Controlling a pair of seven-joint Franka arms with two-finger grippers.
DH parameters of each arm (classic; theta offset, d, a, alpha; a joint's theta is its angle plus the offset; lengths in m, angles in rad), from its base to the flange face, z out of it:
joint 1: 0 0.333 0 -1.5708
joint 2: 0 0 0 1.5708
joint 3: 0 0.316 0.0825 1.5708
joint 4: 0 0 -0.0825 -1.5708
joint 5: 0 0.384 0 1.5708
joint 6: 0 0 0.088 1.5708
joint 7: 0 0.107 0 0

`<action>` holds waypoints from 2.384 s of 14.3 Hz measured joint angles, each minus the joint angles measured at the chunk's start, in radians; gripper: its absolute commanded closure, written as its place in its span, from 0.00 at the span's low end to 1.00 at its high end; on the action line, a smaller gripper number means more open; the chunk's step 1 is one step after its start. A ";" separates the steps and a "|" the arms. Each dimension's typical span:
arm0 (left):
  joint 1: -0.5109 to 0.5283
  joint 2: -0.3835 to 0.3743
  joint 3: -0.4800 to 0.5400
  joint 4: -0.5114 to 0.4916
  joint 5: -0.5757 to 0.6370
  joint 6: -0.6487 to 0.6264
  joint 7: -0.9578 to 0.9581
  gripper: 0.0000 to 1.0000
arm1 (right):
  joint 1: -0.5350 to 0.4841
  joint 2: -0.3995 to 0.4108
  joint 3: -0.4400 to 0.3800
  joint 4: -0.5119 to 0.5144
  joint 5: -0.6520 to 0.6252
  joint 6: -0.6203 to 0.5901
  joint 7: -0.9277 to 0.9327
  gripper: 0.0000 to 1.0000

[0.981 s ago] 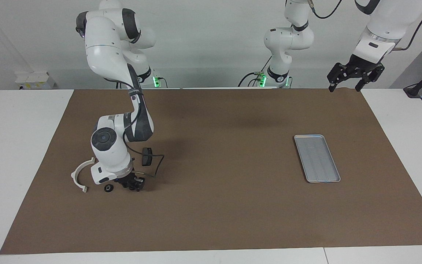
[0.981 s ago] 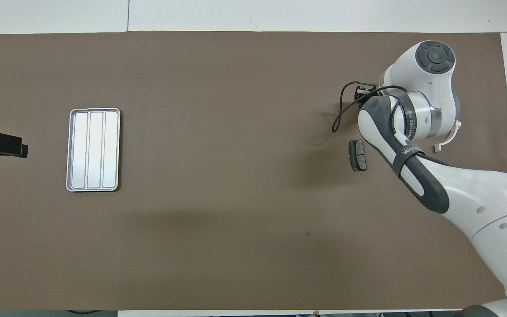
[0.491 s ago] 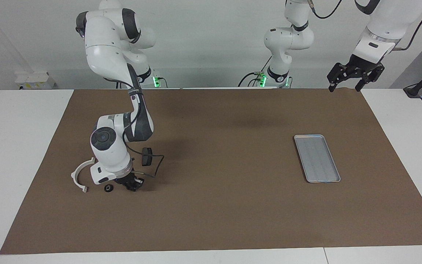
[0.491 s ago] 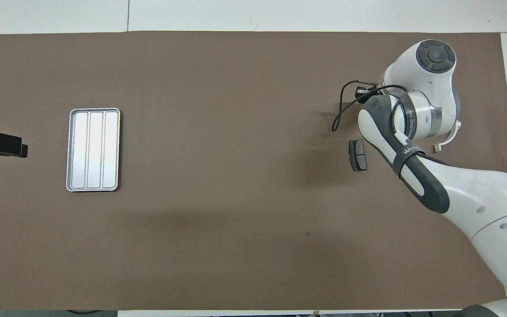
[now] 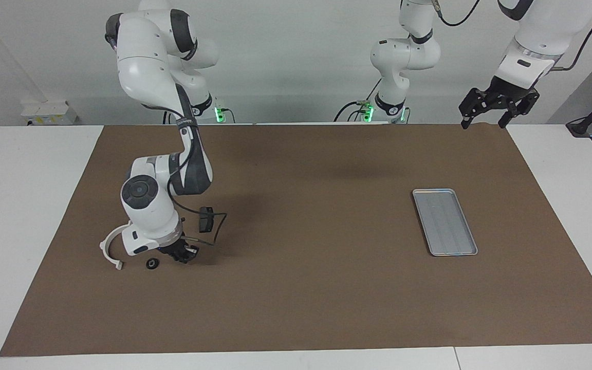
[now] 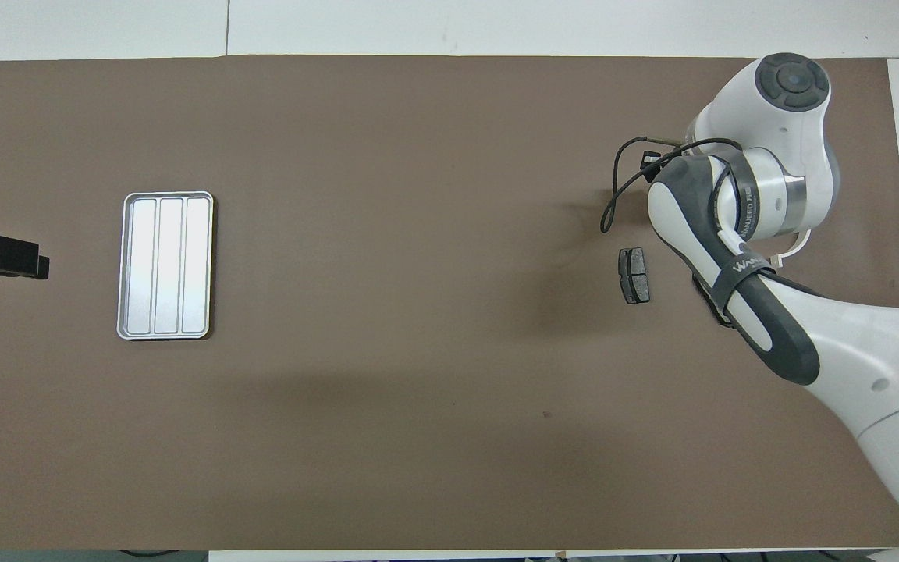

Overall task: Pick bearing gear from pile to tray
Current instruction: 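Carry the black ring with the right gripper toward the table center, then lower the black ring onto the table center and open the right gripper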

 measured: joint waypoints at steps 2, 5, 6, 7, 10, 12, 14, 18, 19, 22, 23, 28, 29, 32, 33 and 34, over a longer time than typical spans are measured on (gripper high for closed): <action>0.000 0.000 0.000 0.000 0.000 0.000 0.000 0.00 | 0.006 -0.087 0.015 0.015 0.001 -0.119 -0.004 1.00; 0.000 0.000 0.000 0.000 0.000 0.000 0.000 0.00 | 0.017 -0.199 0.103 0.044 0.054 -0.264 0.038 1.00; 0.000 0.000 0.000 0.000 0.000 0.000 0.000 0.00 | 0.023 -0.222 0.131 0.051 0.074 -0.291 0.087 1.00; 0.000 0.000 0.000 0.000 0.000 0.000 0.000 0.00 | 0.033 -0.237 0.162 0.053 0.088 -0.303 0.155 1.00; 0.000 0.000 0.000 0.000 0.000 0.000 0.000 0.00 | 0.129 -0.242 0.212 0.054 0.093 -0.303 0.401 1.00; 0.000 0.000 0.000 0.000 0.000 0.000 0.000 0.00 | 0.206 -0.239 0.216 0.052 0.095 -0.291 0.526 1.00; 0.000 0.000 0.000 0.000 0.000 0.000 0.000 0.00 | 0.273 -0.232 0.217 0.046 0.095 -0.270 0.612 1.00; 0.000 0.000 0.000 0.000 0.000 0.000 0.000 0.00 | 0.376 -0.204 0.217 -0.007 0.091 -0.185 0.679 1.00; 0.000 0.000 0.000 0.000 0.000 0.000 0.000 0.00 | 0.395 -0.196 0.217 -0.023 0.085 -0.156 0.692 1.00; 0.000 0.000 0.000 0.000 0.000 0.000 0.000 0.00 | 0.421 -0.177 0.217 -0.069 0.062 -0.083 0.705 1.00; 0.000 0.000 0.000 0.000 0.000 0.000 0.000 0.00 | 0.432 -0.168 0.217 -0.076 0.043 -0.072 0.705 1.00; 0.000 0.000 0.000 0.000 0.000 0.000 0.000 0.00 | 0.510 -0.075 0.216 -0.078 -0.089 0.001 0.807 1.00; 0.000 0.000 0.000 0.000 0.000 0.000 0.000 0.00 | 0.516 -0.053 0.216 -0.078 -0.098 0.024 0.816 1.00; 0.000 0.000 0.000 0.000 0.000 0.000 0.000 0.00 | 0.521 0.002 0.216 -0.077 -0.123 0.086 0.817 1.00; 0.000 0.000 0.000 0.000 0.000 0.000 0.000 0.00 | 0.522 0.014 0.216 -0.076 -0.137 0.094 0.817 1.00; 0.000 0.000 0.000 0.000 0.000 0.000 0.000 0.00 | 0.522 0.021 0.216 -0.076 -0.143 0.099 0.817 1.00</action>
